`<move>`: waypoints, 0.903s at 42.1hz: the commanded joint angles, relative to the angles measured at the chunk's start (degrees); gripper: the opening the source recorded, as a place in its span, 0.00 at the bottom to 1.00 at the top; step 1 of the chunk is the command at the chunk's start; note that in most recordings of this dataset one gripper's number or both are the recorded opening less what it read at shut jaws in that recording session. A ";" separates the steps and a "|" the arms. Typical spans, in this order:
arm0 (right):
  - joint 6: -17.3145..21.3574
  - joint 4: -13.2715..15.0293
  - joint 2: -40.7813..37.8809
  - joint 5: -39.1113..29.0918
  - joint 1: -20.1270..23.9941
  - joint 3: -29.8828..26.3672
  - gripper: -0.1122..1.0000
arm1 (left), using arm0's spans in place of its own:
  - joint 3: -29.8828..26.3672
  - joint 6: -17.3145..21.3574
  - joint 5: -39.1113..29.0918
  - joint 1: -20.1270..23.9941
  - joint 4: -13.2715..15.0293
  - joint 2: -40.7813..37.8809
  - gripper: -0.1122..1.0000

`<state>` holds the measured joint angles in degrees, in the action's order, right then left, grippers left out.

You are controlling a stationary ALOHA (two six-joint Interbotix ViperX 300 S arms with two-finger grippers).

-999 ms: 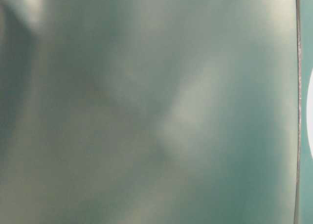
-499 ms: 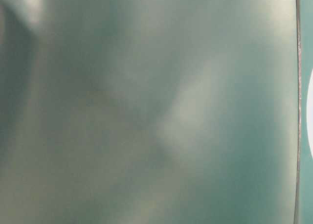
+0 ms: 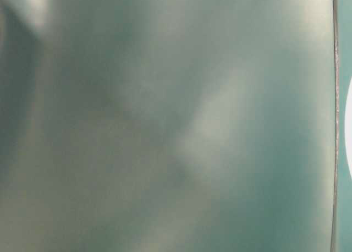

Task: Scoop the yellow hexagonal prism block from the bowl with a spoon using the right arm.
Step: 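Close the right gripper on the red spoon handle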

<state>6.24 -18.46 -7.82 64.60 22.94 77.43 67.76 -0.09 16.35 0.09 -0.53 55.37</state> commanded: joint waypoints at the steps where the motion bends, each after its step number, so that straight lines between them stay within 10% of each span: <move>1: 0.09 0.00 0.62 0.26 0.26 -0.35 0.35 | -0.97 0.09 0.26 0.00 -0.18 -0.53 0.10; 38: 3.34 -1.58 0.79 -0.26 0.18 -0.18 0.36 | -0.88 0.00 0.26 0.00 -0.18 -0.44 0.10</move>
<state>9.49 -19.78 -7.82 64.34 22.94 77.43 67.76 -0.09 16.35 0.09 -0.53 55.37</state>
